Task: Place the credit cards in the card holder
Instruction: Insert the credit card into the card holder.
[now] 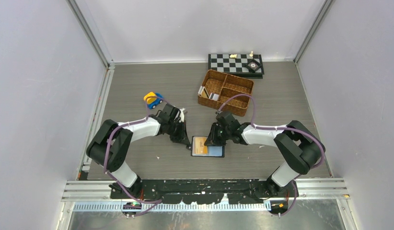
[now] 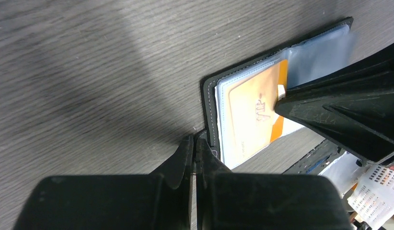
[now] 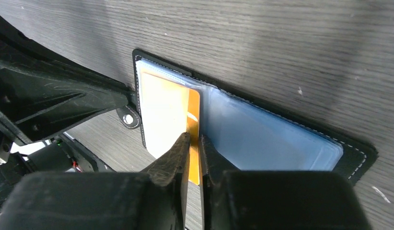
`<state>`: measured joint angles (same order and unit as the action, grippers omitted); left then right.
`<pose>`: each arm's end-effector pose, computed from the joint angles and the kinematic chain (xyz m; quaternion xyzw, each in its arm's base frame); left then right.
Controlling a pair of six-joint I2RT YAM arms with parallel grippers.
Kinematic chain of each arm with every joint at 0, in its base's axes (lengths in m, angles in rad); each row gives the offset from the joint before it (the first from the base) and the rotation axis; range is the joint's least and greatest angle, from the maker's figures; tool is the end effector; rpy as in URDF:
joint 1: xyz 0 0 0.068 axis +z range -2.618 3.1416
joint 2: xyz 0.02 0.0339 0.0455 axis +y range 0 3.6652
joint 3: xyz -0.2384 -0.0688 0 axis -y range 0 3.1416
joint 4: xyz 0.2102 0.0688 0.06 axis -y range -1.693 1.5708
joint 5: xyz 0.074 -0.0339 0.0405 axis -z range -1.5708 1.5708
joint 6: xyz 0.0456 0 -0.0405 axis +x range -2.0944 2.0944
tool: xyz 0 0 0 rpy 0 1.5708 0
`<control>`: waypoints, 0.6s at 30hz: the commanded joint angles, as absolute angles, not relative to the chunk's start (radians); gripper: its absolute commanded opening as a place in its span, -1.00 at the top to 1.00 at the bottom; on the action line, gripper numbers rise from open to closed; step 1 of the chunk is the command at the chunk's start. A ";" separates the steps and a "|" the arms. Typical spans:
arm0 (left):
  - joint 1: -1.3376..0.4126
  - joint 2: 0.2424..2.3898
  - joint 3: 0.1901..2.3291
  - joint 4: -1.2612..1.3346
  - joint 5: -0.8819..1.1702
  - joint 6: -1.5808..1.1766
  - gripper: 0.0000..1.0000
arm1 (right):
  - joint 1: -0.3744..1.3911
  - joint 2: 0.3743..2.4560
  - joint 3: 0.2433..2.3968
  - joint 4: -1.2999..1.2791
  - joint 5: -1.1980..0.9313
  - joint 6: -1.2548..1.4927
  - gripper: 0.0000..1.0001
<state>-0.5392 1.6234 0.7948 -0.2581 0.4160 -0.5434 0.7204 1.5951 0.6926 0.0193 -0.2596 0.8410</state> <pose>0.2245 -0.1558 0.1348 0.0475 0.9500 -0.2927 0.0977 0.2013 0.1922 0.1328 0.0127 0.9345 0.3218 0.1517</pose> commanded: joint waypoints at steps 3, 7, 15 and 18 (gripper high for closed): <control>-0.557 1.603 0.755 -0.238 0.410 -0.558 1.00 | 0.733 1.506 0.715 -0.134 -0.165 0.858 0.37; -0.558 1.603 0.751 -0.233 0.414 -0.559 1.00 | 0.733 1.454 0.696 -0.157 -0.168 0.890 0.17; -0.558 1.604 0.741 -0.221 0.423 -0.562 1.00 | 0.769 1.474 0.710 -0.166 -0.213 0.922 0.15; -0.558 1.603 0.739 -0.221 0.425 -0.562 1.00 | 0.790 1.496 0.733 -0.180 -0.217 0.918 0.08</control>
